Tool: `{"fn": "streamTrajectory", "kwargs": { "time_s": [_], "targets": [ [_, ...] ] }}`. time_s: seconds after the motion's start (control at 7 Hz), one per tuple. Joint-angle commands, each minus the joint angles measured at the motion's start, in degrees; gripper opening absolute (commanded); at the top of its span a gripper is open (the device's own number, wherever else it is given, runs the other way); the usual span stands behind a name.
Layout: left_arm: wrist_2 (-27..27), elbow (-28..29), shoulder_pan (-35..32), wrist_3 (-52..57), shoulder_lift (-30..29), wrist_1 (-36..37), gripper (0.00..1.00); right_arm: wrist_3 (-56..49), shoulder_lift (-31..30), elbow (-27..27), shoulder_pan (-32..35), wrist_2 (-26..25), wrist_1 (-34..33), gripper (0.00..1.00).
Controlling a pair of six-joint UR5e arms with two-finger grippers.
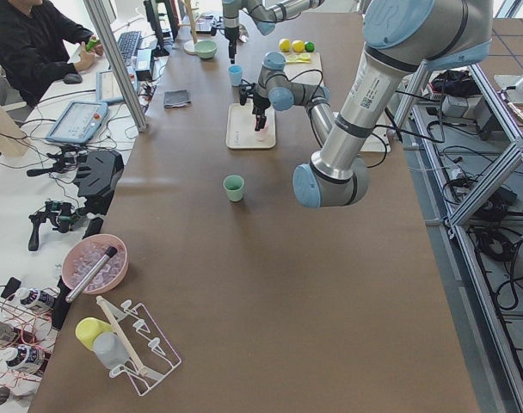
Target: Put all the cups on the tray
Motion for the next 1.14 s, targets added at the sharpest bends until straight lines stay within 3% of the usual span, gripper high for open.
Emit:
{"fn": "streamTrajectory", "kwargs": {
  "time_s": [0.0, 0.29, 0.43, 0.57, 1.0],
  "targets": [
    [-5.62, -5.52, -5.94, 5.89, 0.24, 6.08, 0.97, 0.18, -0.98, -2.01, -2.52, -1.94, 2.72, 0.89],
    [-11.16, -6.08, -12.87, 13.68, 0.77, 7.34, 0.97, -0.08, -0.81, -6.75, -2.61, -1.94, 8.07, 0.06],
    [-13.61, -6.34, -15.96, 20.17, 4.43, 6.99, 0.97, -0.17, -0.46, -7.39, -2.79, -2.37, 9.06, 0.00],
    [-13.81, -7.47, -17.90, 25.89, 7.77, 6.90, 0.97, 0.26, 0.15, -6.00, -2.53, -1.94, 8.64, 0.00],
    [-16.87, -6.35, -23.53, 38.04, 12.62, 6.73, 0.97, 0.18, 4.89, -0.11, -0.86, -0.10, 0.04, 0.00]
  ]
}}
